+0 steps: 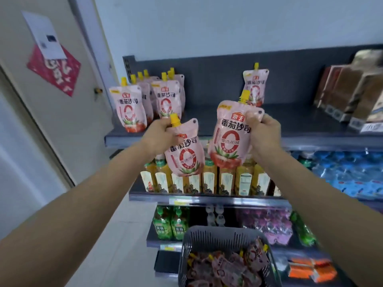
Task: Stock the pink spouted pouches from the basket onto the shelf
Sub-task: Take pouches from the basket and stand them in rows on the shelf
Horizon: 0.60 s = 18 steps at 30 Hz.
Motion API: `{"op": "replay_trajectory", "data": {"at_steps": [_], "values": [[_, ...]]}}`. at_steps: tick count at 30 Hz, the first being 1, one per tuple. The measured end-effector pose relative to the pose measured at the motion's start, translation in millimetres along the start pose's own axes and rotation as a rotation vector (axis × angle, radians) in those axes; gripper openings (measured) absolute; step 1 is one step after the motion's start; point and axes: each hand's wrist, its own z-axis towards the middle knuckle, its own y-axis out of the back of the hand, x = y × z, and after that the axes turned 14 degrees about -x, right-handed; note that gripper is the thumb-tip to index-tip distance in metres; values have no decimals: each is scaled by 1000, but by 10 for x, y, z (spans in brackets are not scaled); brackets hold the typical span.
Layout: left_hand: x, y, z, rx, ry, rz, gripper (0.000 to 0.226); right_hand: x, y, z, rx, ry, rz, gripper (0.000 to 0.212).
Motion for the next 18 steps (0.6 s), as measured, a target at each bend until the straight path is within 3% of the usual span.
{"op": "replay_trajectory", "data": {"at_steps": [8, 18], "values": [[-239, 581, 602, -142, -89, -64, 39, 305, -506, 194, -10, 60, 44, 23], [-28, 692, 1578, 30, -215, -8, 42, 241, -1111, 616, -44, 109, -12, 30]]}}
